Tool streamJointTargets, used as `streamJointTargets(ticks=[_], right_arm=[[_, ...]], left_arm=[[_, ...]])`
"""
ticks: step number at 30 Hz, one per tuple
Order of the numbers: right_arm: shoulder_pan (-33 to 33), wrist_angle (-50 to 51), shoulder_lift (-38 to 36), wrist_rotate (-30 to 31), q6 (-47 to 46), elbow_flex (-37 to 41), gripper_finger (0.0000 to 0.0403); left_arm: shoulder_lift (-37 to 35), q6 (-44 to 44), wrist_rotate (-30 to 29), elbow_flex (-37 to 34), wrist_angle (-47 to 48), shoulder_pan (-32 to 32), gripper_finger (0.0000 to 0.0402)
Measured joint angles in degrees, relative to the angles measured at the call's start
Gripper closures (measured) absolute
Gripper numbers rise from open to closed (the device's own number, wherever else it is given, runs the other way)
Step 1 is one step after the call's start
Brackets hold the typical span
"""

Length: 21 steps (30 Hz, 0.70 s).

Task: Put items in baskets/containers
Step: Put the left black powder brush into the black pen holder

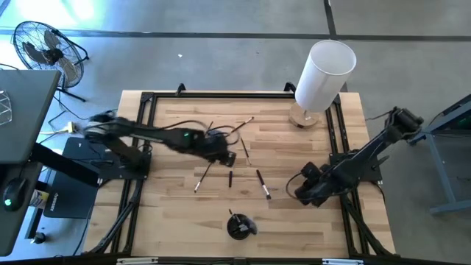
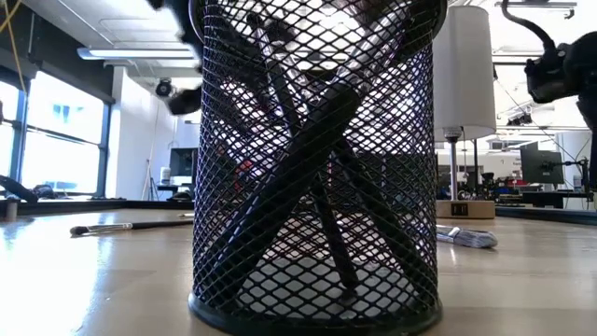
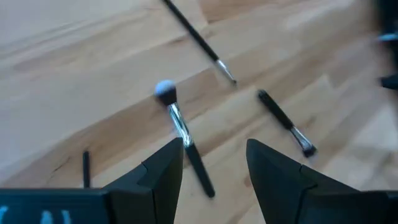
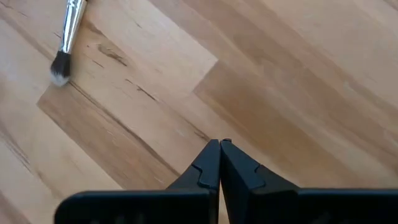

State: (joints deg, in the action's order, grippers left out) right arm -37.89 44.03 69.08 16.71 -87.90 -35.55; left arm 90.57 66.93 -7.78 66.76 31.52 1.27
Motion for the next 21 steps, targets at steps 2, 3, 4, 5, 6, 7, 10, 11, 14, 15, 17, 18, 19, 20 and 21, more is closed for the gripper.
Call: streamJointTargets(ticks=[2,3,4,5,6,7,10,11,14,15,17,18,19,20,21], right_arm=[[0.0,-0.5,-3.4,0.0,0.8,2.1,0.0401],[0.0,-0.4,-5.0,0.0,1.1,2.9,0.0400],[0.0,-0.5,-6.6,0.2,1.4,3.7,0.0400],[0.0,-0.7,-8.0,0.1,1.9,4.5,0.0400],[0.0,-0.8,-9.1,0.0,2.6,5.2,0.0401],[0.0,-0.9,-10.2,0.0,3.2,5.8,0.0402],[0.0,-1.1,-12.7,-0.1,4.5,6.6,0.0401],[0.0,-1.1,-13.2,0.2,4.7,6.8,0.0401],[-0.1,-2.0,-14.2,0.8,7.2,7.3,0.0402],[-0.1,-2.2,-14.3,1.0,7.8,7.2,0.0402],[-0.1,-2.2,-14.2,0.9,8.7,7.2,0.0400],[-0.1,-2.2,-14.2,0.9,9.1,7.2,0.0399],[-0.1,-2.3,-14.2,1.0,9.5,7.2,0.0399],[-0.1,-2.3,-14.2,1.0,9.9,7.2,0.0399],[-0.1,-2.3,-14.2,0.8,10.3,7.2,0.0400]], left_arm=[[4.6,0.6,2.0,4.5,3.3,-2.0,0.0227],[6.8,0.6,2.7,6.7,5.8,-2.9,0.0227],[9.1,0.6,3.2,9.1,7.7,-3.6,0.0227],[11.3,0.4,3.7,11.3,9.3,-4.1,0.0227],[13.4,0.3,4.0,13.3,11.7,-4.6,0.0227],[15.3,-0.1,4.3,15.2,14.5,-5.0,0.0227],[20.1,-0.7,4.9,19.9,19.0,-6.0,0.0227],[21.1,-0.8,4.9,21.0,20.8,-6.2,0.0227],[24.5,-1.1,6.0,22.9,20.6,-7.0,0.0227],[25.3,-1.1,6.4,22.9,21.4,-7.1,0.0227],[27.0,-1.1,7.8,23.3,19.9,-7.5,0.0227],[27.6,-1.1,8.5,23.4,19.1,-7.7,0.0227],[27.9,-1.2,9.1,23.3,19.9,-7.8,0.0227],[28.4,-1.4,9.9,23.3,19.9,-7.8,0.0227],[29.2,-1.6,10.7,23.4,17.8,-8.0,0.0227]])
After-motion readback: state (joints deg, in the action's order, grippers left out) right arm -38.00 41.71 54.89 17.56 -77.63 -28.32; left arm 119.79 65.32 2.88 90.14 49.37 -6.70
